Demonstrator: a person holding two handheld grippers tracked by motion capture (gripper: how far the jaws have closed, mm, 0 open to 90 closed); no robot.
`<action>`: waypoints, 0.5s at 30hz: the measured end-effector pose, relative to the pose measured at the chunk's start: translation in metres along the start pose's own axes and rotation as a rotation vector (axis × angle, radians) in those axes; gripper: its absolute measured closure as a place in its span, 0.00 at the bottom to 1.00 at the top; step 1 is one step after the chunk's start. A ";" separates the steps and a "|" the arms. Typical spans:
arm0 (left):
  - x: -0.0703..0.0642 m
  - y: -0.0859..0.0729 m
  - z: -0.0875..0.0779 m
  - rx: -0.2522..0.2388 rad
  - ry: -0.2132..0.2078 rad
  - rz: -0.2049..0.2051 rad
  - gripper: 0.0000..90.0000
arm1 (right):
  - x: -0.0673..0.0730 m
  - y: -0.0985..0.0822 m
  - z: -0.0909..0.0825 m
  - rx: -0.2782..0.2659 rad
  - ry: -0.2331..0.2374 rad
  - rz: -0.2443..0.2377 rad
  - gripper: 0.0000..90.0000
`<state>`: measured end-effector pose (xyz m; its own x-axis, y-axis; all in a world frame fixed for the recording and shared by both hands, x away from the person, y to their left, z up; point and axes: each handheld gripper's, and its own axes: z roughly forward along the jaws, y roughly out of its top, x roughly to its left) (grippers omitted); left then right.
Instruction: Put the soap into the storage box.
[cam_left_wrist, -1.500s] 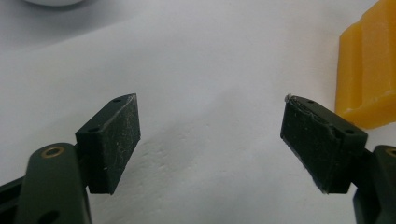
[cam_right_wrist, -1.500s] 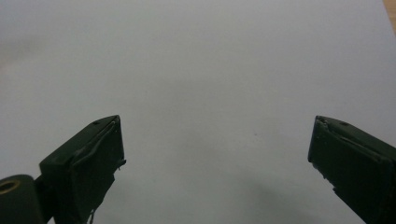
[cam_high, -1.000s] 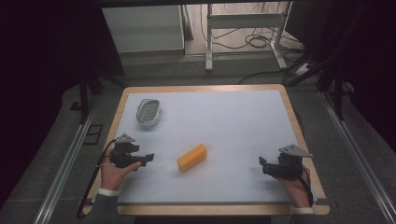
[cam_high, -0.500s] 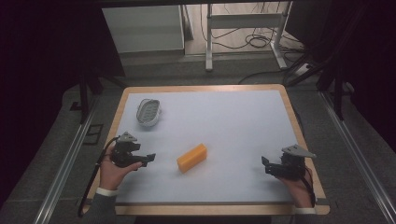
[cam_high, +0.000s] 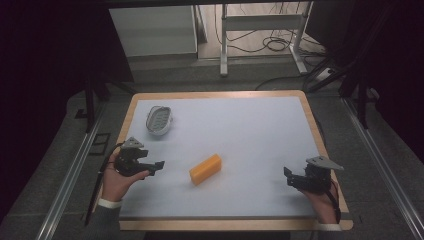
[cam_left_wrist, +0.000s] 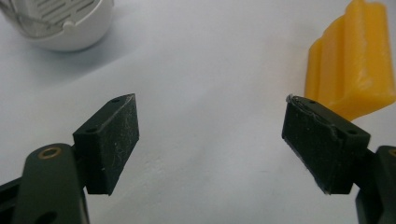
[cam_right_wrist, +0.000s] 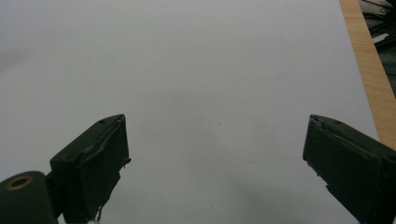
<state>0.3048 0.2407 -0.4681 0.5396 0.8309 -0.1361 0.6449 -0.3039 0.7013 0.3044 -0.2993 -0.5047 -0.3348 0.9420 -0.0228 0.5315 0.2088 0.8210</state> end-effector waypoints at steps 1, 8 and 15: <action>-0.001 0.003 -0.001 0.001 -0.001 0.008 0.21 | 0.000 0.000 0.000 0.000 -0.001 0.000 0.08; -0.010 0.020 -0.006 0.006 -0.021 0.041 0.21 | 0.001 -0.001 0.001 0.008 0.003 -0.003 0.08; -0.017 0.029 -0.007 0.020 -0.023 0.065 0.20 | 0.001 -0.001 0.001 0.008 0.003 -0.008 0.08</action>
<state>0.3105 0.2212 -0.4408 0.5930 0.7981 -0.1069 0.6185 -0.3664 0.6951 0.3042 -0.2983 -0.5062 -0.3414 0.9395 -0.0278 0.5350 0.2186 0.8161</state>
